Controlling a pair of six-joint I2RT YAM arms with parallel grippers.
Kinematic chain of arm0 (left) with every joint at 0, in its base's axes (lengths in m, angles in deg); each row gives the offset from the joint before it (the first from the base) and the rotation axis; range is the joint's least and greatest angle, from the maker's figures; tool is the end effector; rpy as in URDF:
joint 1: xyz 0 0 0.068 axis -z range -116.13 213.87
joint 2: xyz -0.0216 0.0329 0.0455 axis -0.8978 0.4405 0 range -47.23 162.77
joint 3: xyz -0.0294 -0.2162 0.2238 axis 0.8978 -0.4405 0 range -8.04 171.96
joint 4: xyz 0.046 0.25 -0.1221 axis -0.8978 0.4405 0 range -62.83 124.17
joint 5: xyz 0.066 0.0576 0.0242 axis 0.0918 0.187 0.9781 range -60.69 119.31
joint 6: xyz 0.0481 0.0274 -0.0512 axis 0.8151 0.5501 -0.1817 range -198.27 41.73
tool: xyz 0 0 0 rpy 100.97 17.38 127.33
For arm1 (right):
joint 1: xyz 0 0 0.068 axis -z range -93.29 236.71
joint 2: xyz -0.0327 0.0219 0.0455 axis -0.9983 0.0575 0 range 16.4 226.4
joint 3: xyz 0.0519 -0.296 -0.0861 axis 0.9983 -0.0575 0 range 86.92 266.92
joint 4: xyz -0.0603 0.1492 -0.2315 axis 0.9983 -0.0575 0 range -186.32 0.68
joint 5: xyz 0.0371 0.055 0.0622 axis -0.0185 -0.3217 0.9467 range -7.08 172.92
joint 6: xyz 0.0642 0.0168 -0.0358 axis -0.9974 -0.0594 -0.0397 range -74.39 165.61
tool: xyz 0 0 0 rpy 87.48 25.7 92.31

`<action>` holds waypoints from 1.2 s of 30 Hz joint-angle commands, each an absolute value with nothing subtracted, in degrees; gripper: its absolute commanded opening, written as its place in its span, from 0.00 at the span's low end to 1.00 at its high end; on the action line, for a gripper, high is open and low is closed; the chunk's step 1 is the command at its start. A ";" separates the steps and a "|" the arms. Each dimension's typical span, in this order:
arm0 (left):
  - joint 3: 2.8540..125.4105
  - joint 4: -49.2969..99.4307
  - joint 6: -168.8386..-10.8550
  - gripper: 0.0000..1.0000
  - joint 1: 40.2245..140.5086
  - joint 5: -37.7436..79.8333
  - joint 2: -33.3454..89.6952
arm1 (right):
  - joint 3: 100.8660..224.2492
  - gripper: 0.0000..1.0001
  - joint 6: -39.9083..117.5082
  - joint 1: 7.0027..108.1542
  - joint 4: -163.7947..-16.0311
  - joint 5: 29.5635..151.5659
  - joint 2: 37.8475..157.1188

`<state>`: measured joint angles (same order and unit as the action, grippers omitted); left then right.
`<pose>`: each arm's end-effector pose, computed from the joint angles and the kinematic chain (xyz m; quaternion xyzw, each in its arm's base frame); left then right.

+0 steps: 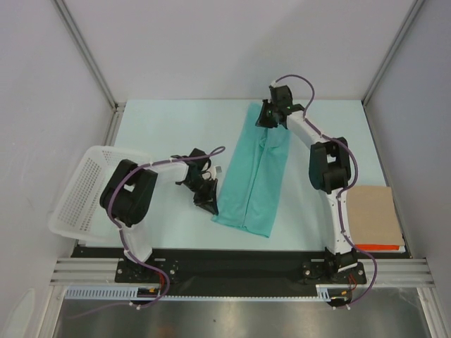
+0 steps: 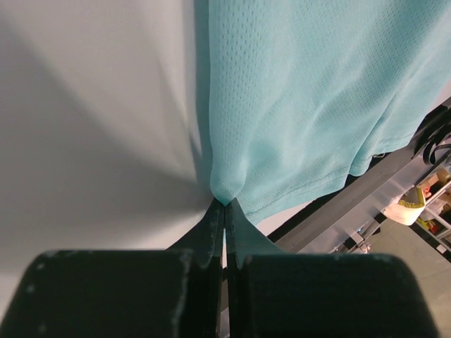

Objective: Fold and stack the t-shirts
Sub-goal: Fold the tshirt

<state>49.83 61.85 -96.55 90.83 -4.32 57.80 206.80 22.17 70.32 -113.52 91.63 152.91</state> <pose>0.2892 -0.1867 0.1275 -0.0928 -0.9506 0.2924 0.0482 0.5898 0.1834 0.2150 0.0243 0.9070 0.2062 0.3665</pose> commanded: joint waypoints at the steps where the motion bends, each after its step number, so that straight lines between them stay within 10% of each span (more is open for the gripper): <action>1: 53.21 62.76 -93.74 0.00 90.59 -4.36 58.50 | 201.37 0.12 16.97 68.86 -111.04 95.14 148.94; 25: 49.98 62.33 -93.03 0.00 90.59 -5.41 57.45 | 197.75 0.09 22.76 71.42 -114.89 93.57 145.78; 36: 47.07 58.73 -96.81 0.02 90.76 -6.11 53.32 | 208.03 0.43 20.82 68.86 -122.19 78.53 145.16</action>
<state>47.75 60.93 -95.41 90.83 -5.35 56.49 204.66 20.62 69.30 -119.34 83.24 148.60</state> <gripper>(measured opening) 0.020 0.390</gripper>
